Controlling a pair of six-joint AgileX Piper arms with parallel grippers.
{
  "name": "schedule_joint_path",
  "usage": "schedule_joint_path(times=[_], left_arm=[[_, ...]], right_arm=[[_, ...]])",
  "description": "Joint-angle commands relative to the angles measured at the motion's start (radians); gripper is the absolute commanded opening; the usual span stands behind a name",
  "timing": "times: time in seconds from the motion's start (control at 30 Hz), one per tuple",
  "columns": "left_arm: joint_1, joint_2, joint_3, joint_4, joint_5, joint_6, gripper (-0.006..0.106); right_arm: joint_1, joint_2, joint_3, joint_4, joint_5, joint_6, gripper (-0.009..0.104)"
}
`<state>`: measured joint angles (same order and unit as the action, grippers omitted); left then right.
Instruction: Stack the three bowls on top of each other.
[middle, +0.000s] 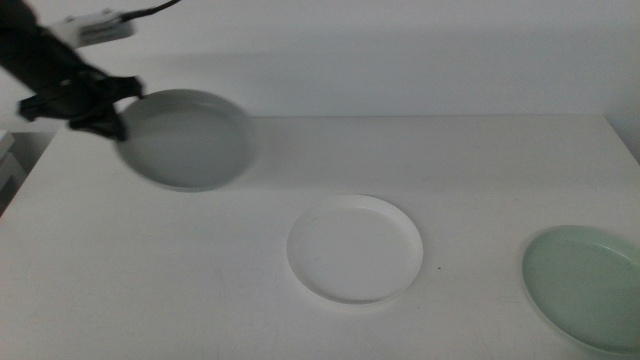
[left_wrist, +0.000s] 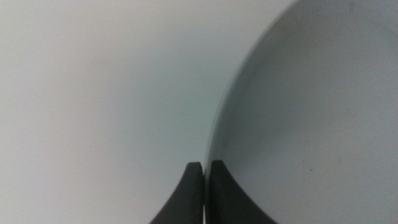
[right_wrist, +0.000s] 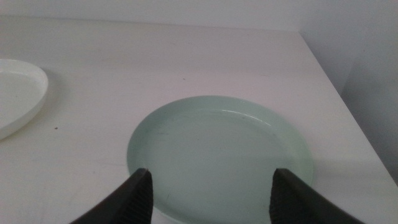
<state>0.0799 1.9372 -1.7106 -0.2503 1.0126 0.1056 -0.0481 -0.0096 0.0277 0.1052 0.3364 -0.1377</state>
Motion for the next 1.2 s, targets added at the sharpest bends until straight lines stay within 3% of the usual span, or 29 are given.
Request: schedule_joint_path(times=[0.0,0.3,0.47,0.93,1.07,1.17], left_arm=[[-0.067,-0.113,0.018,-0.035,-0.033,-0.049,-0.005],[-0.381,-0.121,0.050,0.002,-0.056,-0.128,-0.005],[-0.488,-0.072,0.050,0.027,-0.063,-0.178,-0.005],[-0.528,0.075,0.049,0.023,-0.081,-0.196,-0.004],[-0.525,0.077,0.049,0.029,-0.081,-0.196,0.005],[-0.525,0.075,0.047,0.026,-0.082,-0.152,0.024]], right_arm=[[-0.006,-0.027,-0.007,-0.004,-0.078,-0.004,0.051],[-0.006,-0.027,-0.007,-0.004,-0.078,-0.004,0.051],[-0.006,-0.027,-0.007,-0.004,-0.078,-0.004,0.051],[-0.006,-0.027,-0.007,-0.004,-0.078,-0.004,0.051],[-0.006,-0.027,-0.007,-0.004,-0.078,-0.004,0.051],[-0.006,-0.027,-0.007,-0.004,-0.078,-0.004,0.051]])
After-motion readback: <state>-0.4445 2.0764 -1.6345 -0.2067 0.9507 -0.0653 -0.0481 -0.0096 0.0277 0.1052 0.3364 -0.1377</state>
